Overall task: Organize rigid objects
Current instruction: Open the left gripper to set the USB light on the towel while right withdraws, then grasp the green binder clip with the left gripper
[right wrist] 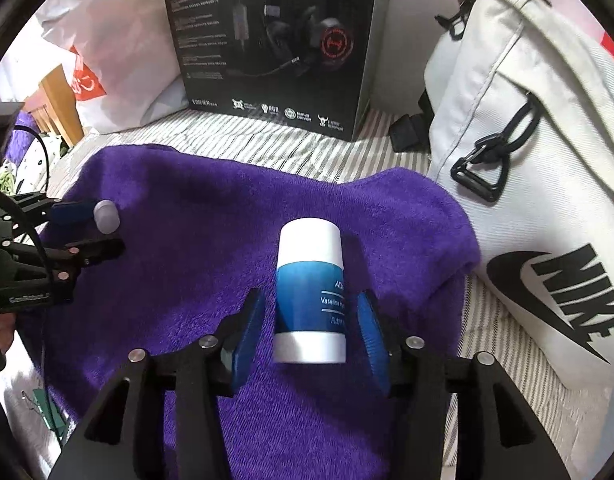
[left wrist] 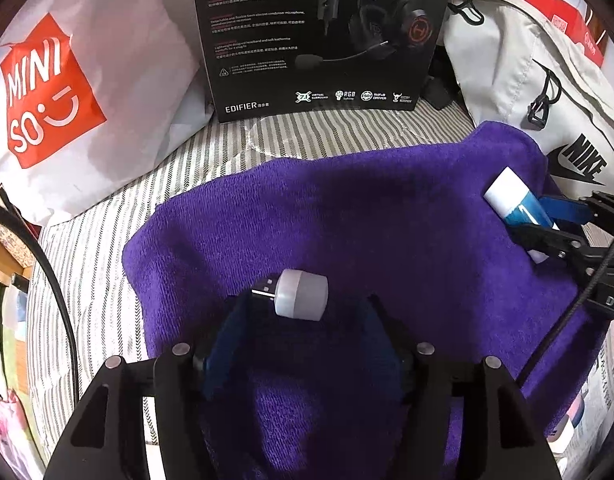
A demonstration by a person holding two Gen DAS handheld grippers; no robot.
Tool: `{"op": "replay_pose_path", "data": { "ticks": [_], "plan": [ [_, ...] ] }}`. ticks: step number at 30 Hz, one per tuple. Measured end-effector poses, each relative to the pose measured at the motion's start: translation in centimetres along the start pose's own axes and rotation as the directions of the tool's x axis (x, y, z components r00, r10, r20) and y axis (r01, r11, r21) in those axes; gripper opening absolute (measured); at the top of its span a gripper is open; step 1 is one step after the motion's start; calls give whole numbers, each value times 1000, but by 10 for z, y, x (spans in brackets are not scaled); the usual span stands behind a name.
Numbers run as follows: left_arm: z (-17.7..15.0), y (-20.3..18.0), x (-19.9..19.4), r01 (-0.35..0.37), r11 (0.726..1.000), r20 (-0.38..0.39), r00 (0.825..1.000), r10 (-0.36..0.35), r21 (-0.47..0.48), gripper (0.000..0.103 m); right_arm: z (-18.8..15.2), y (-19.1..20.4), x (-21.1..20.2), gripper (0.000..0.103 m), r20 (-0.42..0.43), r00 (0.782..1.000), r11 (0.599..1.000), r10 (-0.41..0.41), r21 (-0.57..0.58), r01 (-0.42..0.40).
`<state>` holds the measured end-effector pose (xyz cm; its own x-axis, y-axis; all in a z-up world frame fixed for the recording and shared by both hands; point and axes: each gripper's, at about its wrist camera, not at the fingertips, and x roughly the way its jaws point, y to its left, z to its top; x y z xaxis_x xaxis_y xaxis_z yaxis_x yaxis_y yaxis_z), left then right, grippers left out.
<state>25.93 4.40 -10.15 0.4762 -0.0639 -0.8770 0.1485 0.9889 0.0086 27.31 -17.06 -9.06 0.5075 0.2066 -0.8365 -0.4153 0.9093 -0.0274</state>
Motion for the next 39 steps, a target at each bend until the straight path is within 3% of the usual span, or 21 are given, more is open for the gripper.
{"op": "replay_pose_path", "data": {
  "ticks": [13, 19, 25, 34, 39],
  "plan": [
    [-24, -12, -47, -6, 1000, 47, 999, 5, 21, 60, -30, 5, -57, 56, 49, 998, 998, 41, 42, -43],
    [-48, -17, -82, 22, 1000, 84, 996, -22, 8, 60, -56, 11, -89, 67, 72, 997, 998, 26, 60, -30],
    [-93, -33, -119, 16, 1000, 123, 992, -19, 24, 70, -89, 11, -119, 88, 89, 996, 995, 23, 94, -32],
    [-155, -48, -124, 46, 999, 108, 993, -46, 6, 70, -157, 1, -124, 91, 28, 1000, 990, -10, 139, 6],
    [-167, -54, -106, 34, 999, 71, 997, -35, 18, 70, -193, -12, -112, 91, -20, 1000, 976, 5, 216, -1]
  ]
}}
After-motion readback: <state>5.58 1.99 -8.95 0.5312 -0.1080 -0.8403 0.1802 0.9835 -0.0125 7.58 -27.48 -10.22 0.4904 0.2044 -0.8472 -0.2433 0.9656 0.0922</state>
